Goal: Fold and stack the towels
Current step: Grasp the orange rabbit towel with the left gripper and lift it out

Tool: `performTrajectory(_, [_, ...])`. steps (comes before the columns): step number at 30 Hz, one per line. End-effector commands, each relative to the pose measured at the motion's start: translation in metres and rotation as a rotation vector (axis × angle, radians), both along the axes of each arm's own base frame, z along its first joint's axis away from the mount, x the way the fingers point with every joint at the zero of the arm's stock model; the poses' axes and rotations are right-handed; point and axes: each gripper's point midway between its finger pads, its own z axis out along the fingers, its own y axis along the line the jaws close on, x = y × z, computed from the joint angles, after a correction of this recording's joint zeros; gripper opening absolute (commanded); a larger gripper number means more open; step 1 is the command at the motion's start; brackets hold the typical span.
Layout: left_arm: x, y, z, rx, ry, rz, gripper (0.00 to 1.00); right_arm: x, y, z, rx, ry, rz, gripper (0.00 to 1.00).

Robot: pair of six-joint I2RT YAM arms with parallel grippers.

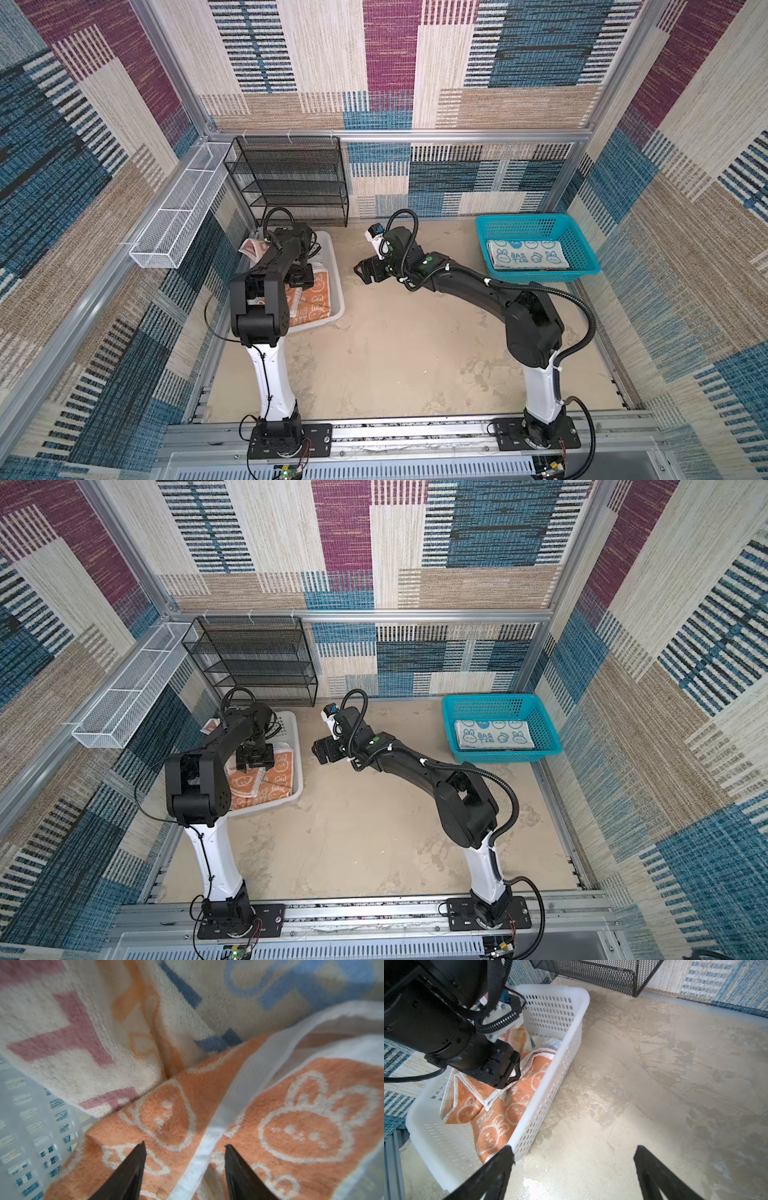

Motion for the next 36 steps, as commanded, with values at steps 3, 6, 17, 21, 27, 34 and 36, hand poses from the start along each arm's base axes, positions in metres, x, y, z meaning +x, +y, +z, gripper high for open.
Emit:
performTrajectory(3, [-0.001,0.005,0.0,0.028,0.022,-0.018,0.5,-0.001,0.008,0.013,0.039,-0.02,0.009,0.92])
performTrajectory(6, [-0.001,0.007,-0.001,0.039,0.027,-0.018,0.42,-0.001,0.006,0.013,0.033,-0.021,0.006,0.92])
performTrajectory(17, [0.0,0.01,-0.001,0.058,0.032,-0.02,0.11,-0.005,0.0,0.012,0.023,-0.025,-0.003,0.9])
performTrajectory(21, [0.003,0.008,0.021,0.05,-0.01,-0.02,0.0,-0.008,-0.001,0.015,0.026,-0.028,0.005,0.9])
performTrajectory(27, [0.008,-0.002,0.087,0.02,-0.146,-0.033,0.0,-0.015,-0.003,0.038,0.064,-0.054,0.026,0.91])
performTrajectory(34, [0.013,-0.058,0.183,-0.123,-0.36,-0.126,0.0,-0.023,-0.017,0.084,0.078,-0.125,0.017,0.94])
performTrajectory(36, [0.015,-0.086,0.208,-0.168,-0.408,-0.185,0.0,-0.024,-0.027,0.099,0.068,-0.154,-0.001,0.95])
